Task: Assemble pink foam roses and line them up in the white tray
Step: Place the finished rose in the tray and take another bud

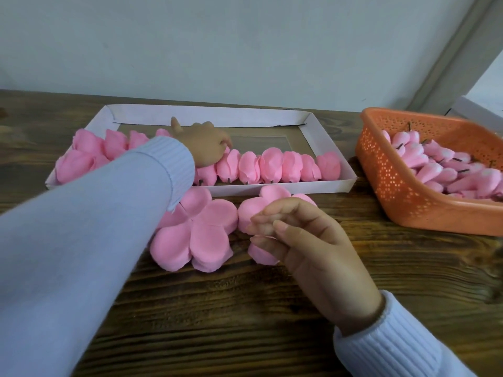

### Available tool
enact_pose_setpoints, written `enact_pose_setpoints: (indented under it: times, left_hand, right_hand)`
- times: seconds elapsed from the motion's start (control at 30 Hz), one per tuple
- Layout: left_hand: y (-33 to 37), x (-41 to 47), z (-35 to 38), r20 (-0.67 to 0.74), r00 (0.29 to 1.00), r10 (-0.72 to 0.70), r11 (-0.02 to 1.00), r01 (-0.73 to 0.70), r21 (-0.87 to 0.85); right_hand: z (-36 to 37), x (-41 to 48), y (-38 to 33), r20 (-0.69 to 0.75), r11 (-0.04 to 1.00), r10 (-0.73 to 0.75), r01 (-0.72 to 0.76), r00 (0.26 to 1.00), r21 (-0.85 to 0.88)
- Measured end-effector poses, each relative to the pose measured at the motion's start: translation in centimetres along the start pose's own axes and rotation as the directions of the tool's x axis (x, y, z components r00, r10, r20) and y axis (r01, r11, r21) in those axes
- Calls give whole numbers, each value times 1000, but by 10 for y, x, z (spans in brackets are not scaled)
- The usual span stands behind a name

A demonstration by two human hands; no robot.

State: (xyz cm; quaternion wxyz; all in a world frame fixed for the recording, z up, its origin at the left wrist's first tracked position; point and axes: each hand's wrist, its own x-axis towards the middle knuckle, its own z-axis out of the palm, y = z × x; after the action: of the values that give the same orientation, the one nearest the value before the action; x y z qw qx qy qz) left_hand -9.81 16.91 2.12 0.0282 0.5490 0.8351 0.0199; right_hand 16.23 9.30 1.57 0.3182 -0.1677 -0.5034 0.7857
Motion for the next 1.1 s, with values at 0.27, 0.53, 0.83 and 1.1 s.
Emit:
enact_pose_setpoints:
  times: [0.27, 0.53, 0.83, 1.1]
  left_hand:
    - [-5, 1, 2, -104, 994, 35, 989, -50, -139]
    - [-4, 0, -4, -39, 999, 12, 995, -16, -96]
    - [-5, -8, -32, -368, 916, -160, 967, 70, -245]
    - [11, -61, -81, -426, 787, -447, 422, -234, -876]
  right_hand:
    - [-3, 0, 1, -3, 1000, 14, -14, 1000, -22]
    - [-2, 1, 1, -5, 999, 18, -18, 1000, -35]
    - [-4, 1, 0, 5, 1000, 17, -17, 1000, -11]
    - [-5, 1, -1, 19, 1000, 9, -9, 1000, 5]
